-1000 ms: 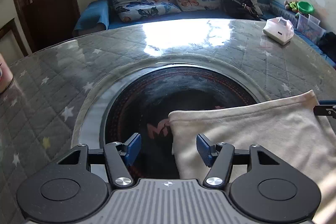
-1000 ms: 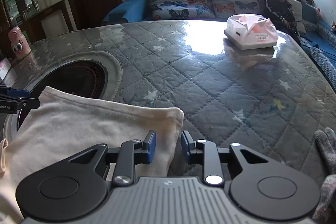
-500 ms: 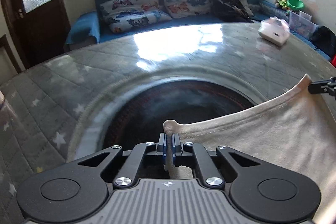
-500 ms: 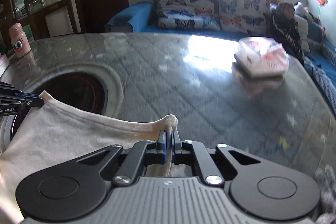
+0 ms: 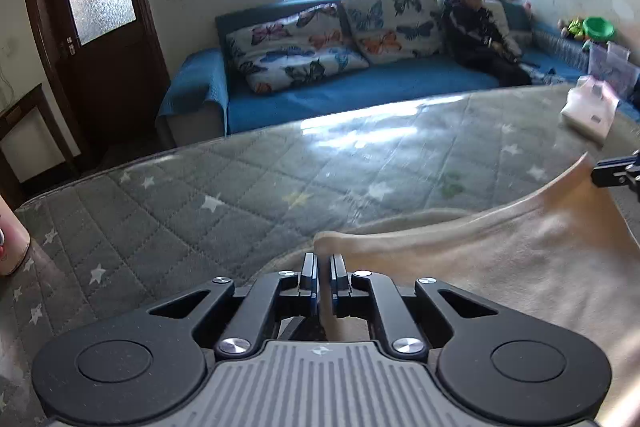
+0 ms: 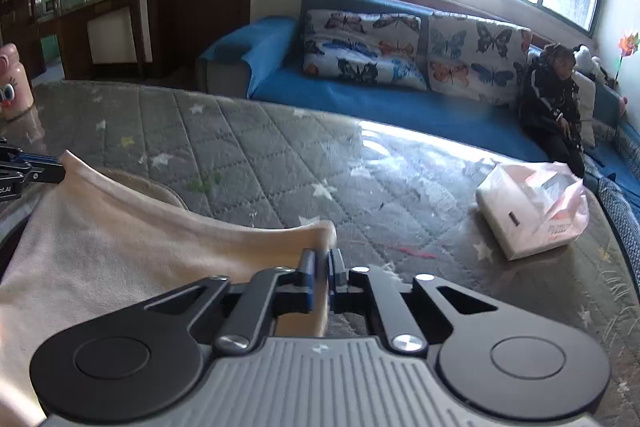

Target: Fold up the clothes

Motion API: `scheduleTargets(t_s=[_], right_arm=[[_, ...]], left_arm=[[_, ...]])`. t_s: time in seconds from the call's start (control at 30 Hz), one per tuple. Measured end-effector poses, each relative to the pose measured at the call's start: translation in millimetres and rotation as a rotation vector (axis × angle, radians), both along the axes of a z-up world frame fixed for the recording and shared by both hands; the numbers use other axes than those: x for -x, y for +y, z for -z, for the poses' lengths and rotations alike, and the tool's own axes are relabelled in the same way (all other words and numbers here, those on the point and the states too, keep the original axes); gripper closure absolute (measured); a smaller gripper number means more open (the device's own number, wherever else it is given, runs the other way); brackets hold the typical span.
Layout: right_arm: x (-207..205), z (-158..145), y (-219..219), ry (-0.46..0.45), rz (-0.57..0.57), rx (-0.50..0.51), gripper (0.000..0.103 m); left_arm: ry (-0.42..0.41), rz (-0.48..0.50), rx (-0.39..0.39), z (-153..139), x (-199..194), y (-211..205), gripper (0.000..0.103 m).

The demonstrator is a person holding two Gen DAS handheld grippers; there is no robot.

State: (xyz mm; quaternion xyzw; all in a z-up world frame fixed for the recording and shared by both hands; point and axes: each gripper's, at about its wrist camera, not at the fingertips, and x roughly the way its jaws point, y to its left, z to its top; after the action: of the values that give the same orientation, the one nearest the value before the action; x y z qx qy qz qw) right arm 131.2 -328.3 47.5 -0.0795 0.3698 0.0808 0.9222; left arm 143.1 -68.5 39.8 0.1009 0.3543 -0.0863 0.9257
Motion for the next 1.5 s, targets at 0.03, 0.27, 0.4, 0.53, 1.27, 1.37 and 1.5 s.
scheduleTargets(t_s=[0.03, 0.27, 0.4, 0.53, 1.27, 1.37, 1.5], right_arm=[[0, 1, 0, 0.004, -0.004, 0.001, 0.093], [47, -18, 5, 0.011, -0.109, -0.013, 0.093], [95, -27, 21, 0.025, -0.226, -0.006, 0.092], [146, -27, 40, 0.057, -0.344, -0.017, 0.090], [239, 7, 83, 0.081, -0.514, 0.104, 0.099], [243, 4, 79, 0.066, -0.509, 0.107, 0.099], [253, 0, 73, 0.083, -0.514, 0.119, 0.099]], left_arm=[[0.003, -0.008, -0.007, 2, 0, 0, 0.091], [-0.008, 0.005, 0.021, -3, 28, 0, 0.071], [-0.020, 0.078, 0.051, -13, 55, -12, 0.069], [-0.004, 0.162, 0.075, -12, 86, -28, 0.069], [0.090, 0.219, 0.131, 20, 136, -48, 0.069], [0.094, 0.204, 0.124, 22, 134, -46, 0.069], [0.087, 0.197, 0.125, 25, 133, -42, 0.069]])
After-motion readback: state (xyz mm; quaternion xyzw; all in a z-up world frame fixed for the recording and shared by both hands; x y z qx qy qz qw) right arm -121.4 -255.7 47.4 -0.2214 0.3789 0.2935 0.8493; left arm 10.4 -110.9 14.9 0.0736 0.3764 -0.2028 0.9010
